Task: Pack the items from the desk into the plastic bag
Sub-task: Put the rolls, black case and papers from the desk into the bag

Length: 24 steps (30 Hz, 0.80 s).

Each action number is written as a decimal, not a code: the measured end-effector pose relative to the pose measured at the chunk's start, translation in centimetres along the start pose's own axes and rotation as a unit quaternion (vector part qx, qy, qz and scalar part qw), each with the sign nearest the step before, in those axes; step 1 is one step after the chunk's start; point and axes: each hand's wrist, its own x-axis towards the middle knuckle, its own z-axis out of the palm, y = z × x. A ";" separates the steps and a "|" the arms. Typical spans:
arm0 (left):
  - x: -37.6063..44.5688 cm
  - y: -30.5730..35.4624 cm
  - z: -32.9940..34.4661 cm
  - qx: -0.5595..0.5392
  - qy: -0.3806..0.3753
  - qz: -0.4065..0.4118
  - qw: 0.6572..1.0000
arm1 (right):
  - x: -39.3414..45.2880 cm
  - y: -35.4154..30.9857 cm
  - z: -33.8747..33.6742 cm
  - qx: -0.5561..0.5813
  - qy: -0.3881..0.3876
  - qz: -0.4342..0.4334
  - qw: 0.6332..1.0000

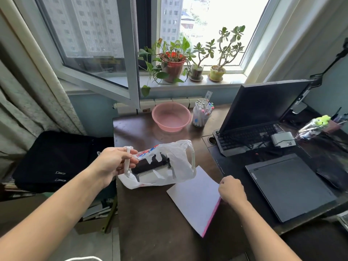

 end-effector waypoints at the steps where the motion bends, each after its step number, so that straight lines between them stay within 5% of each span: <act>1: 0.1 0.1 0.0 0.000 0.002 0.000 1.000 | 0.6 -0.3 -0.5 0.032 -0.037 -0.001 0.999; 5: 0.6 0.1 0.0 0.000 0.012 -0.002 1.000 | 2.0 -0.3 -2.6 0.070 -0.206 -0.039 0.975; 8: 0.8 0.1 0.0 -0.002 0.021 -0.003 1.000 | 2.6 0.6 -3.0 -0.079 -0.288 -0.107 0.948; 14: 0.8 0.2 0.2 -0.007 0.047 0.000 0.999 | 2.5 1.5 0.4 -0.250 -0.108 -0.178 0.946; 20: 0.6 0.3 0.5 -0.012 0.065 -0.006 0.998 | 2.2 5.0 2.8 -0.423 0.026 -0.405 0.810; 24: 0.3 0.3 1.1 -0.012 0.077 -0.009 0.997 | 2.9 5.8 2.5 -0.417 0.038 -0.467 0.779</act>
